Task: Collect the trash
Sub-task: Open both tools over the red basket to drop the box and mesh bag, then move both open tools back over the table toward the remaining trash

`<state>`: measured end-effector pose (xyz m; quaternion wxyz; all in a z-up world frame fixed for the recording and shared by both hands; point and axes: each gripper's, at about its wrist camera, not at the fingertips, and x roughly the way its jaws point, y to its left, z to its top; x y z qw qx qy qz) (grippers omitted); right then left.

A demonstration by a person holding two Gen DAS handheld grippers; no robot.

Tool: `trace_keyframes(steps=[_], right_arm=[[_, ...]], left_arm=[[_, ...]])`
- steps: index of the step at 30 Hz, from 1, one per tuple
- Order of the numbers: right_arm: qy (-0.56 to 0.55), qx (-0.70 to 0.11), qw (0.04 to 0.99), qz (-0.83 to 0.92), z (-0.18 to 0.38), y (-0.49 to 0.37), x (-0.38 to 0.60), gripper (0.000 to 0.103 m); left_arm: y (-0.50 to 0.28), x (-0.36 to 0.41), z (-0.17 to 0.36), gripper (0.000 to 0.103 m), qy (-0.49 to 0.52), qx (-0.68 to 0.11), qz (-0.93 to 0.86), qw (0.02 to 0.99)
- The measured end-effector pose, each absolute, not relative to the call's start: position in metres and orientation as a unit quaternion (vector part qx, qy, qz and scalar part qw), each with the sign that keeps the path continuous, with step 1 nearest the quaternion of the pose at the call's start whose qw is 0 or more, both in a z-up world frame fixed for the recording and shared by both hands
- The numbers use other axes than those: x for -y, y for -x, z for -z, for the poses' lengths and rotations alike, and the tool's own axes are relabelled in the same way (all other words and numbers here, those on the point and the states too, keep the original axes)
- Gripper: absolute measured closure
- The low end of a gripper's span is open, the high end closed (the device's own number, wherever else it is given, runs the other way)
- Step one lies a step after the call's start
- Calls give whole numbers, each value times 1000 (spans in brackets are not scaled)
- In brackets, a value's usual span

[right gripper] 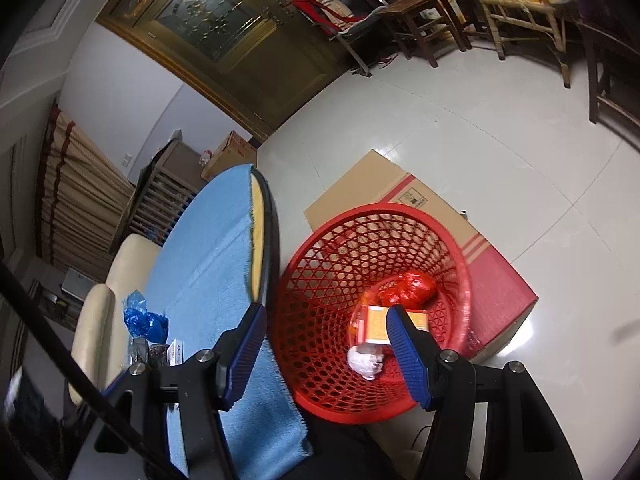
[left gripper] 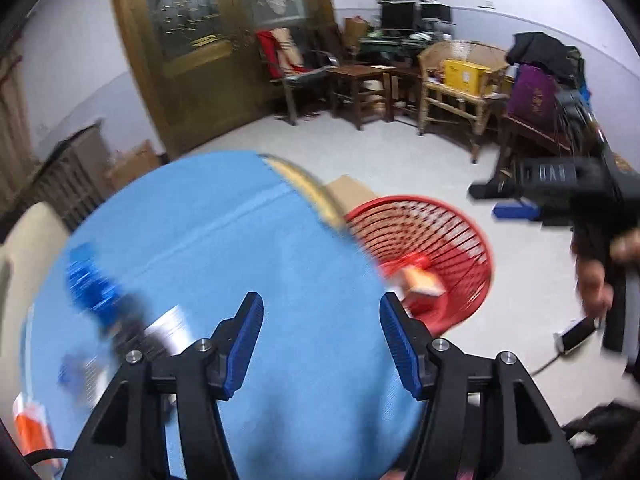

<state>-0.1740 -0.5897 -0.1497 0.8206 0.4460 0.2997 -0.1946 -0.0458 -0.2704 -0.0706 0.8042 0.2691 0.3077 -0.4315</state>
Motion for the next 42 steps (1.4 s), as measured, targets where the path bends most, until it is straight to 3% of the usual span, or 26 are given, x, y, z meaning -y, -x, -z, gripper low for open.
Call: trace_keyframes(steps=[9, 15, 22, 42], right_arm=[[-384, -329, 847, 163, 102, 102, 538, 37], [-341, -340, 868, 118, 62, 37, 487, 37], [-300, -351, 885, 53, 37, -31, 418, 37], [-249, -425, 866, -79, 59, -128, 280, 37]], left_arm=[[0, 78, 60, 41, -205, -334, 253, 885], [-20, -11, 48, 41, -175, -321, 136, 921], [-24, -65, 60, 39, -164, -330, 66, 927], [-10, -131, 74, 38, -113, -368, -10, 923]])
